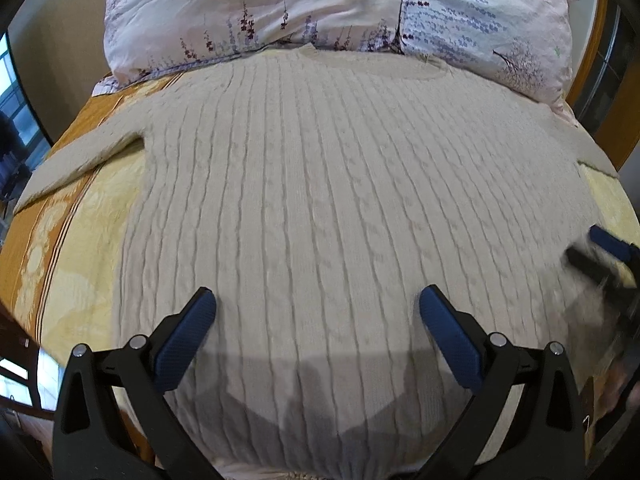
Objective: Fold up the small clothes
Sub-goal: 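Move the right tool to the sweater sleeve cuff and close on it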
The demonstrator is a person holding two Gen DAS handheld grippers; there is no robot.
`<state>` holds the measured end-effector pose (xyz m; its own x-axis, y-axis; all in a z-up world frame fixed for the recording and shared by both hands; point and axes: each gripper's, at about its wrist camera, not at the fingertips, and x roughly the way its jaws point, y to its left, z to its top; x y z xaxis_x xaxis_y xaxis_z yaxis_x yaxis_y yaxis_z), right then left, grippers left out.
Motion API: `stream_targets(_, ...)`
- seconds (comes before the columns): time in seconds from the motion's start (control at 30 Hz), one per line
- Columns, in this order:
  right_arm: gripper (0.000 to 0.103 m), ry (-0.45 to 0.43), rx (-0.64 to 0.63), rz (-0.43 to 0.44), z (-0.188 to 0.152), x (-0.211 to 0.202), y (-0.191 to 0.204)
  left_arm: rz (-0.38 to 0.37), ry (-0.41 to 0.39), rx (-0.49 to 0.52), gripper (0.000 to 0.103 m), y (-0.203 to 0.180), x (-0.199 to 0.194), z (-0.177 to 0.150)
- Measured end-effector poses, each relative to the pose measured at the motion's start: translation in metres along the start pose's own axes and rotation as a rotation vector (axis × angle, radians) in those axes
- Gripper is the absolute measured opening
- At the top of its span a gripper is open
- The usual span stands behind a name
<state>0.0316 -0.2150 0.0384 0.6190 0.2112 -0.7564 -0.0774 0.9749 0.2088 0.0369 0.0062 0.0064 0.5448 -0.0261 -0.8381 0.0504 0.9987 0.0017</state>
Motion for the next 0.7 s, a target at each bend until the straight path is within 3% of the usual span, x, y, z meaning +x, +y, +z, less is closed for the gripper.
stream_targets(0.13, 0.102, -0.069, 0.313, 0.037, 0.036, -0.008, -0.086, -0.003, -0.017, 0.005, 0.101, 0.007, 0.004, 0.024)
stream_targets(0.27, 0.08, -0.075, 0.604, 0.067, 0.052, 0.002, -0.168, -0.068, -0.034, 0.022, 0.101, 0.014, 0.004, 0.045)
stream_targets(0.37, 0.072, -0.056, 0.751, 0.097, 0.053, 0.02, -0.208, -0.138, -0.064, 0.002, 0.101, 0.022, 0.004, 0.06)
stream_targets(0.57, 0.069, -0.088, 0.802, 0.119, 0.067, 0.032, -0.233, -0.15, -0.119, 0.011, 0.101, 0.024, 0.007, 0.081)
stream_targets(0.7, 0.053, -0.113, 0.84, 0.089, 0.08, 0.039, -0.258, -0.2, -0.118, -0.005, 0.101, 0.029, 0.014, 0.092)
